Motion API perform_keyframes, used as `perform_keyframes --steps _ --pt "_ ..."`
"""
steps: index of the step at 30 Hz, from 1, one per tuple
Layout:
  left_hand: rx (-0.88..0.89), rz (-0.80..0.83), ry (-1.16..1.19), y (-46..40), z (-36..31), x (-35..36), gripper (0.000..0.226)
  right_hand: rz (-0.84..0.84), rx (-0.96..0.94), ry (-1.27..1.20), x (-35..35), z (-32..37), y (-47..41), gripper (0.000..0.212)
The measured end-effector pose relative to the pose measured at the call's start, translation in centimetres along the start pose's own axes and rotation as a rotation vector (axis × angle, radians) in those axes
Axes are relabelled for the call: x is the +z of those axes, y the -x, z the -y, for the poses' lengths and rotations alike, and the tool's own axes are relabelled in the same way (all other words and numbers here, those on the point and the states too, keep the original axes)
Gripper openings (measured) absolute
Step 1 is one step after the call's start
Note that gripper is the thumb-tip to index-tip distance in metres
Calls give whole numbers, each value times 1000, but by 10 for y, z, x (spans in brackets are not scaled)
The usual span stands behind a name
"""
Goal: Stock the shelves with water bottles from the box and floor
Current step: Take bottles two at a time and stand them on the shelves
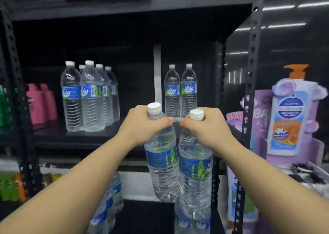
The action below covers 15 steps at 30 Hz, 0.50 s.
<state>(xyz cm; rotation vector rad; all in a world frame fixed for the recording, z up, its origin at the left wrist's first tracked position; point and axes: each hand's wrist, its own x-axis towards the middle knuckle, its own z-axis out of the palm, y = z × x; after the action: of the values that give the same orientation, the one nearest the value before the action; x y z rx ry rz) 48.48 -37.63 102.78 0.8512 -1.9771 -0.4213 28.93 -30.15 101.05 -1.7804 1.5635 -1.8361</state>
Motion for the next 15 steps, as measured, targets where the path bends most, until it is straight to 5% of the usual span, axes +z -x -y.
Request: perform_keyframes --steps 15 --pt "91 49 181 -181 -34 -38 26 -70 79 1 -8 51 -168 30"
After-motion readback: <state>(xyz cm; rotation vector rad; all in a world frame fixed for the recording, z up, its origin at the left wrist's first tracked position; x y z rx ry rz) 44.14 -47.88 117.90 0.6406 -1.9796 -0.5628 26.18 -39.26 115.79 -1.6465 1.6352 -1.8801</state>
